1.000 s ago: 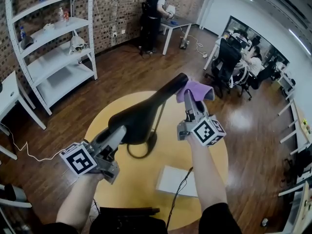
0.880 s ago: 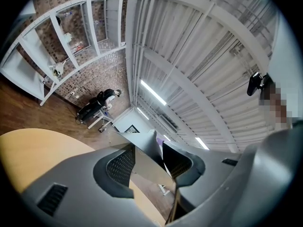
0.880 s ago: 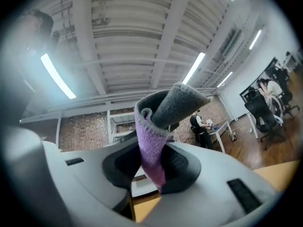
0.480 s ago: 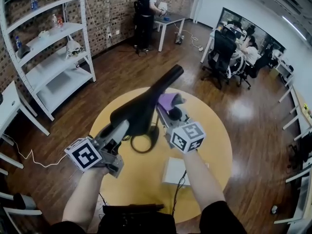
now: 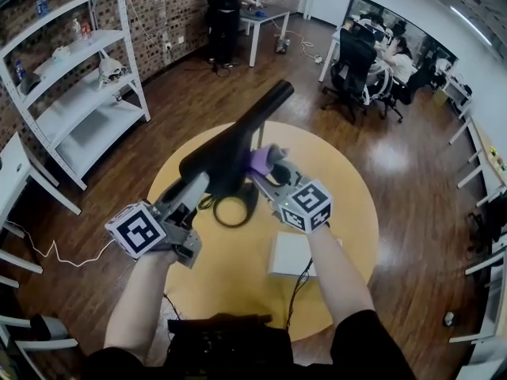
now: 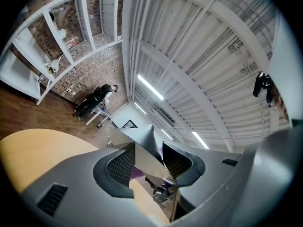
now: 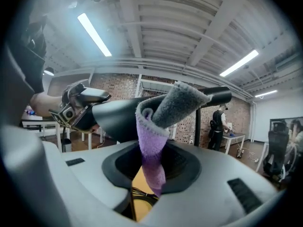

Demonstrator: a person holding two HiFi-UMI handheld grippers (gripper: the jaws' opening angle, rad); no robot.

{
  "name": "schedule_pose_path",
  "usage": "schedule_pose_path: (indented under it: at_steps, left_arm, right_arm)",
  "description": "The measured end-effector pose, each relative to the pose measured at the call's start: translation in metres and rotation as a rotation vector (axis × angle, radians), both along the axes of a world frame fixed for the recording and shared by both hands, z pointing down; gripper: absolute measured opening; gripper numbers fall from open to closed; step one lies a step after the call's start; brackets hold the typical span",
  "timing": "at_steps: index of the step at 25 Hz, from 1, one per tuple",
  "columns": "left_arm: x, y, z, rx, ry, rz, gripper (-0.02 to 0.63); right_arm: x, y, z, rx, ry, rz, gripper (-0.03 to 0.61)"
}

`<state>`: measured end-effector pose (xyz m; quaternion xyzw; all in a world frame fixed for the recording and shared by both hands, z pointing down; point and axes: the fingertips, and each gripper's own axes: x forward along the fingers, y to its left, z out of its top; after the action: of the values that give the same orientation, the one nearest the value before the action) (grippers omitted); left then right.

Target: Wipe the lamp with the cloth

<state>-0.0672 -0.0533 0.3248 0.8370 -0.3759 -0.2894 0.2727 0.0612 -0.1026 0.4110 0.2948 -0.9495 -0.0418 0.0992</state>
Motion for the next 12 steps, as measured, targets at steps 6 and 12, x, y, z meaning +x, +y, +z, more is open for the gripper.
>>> schedule_pose_path:
  at_steps: [6, 12]
  left_arm:
    - [-0.004, -0.003, -0.005, -0.023, 0.045, 0.003, 0.166]
    - [-0.009, -0.001, 0.011, -0.040, -0.005, -0.009, 0.165]
  right_arm:
    - [-0.004, 0.013, 0.020, -0.008, 0.105, 0.003, 0.091]
    - [-0.037, 0.074, 0.058, -0.031, 0.247, -0.171, 0.098]
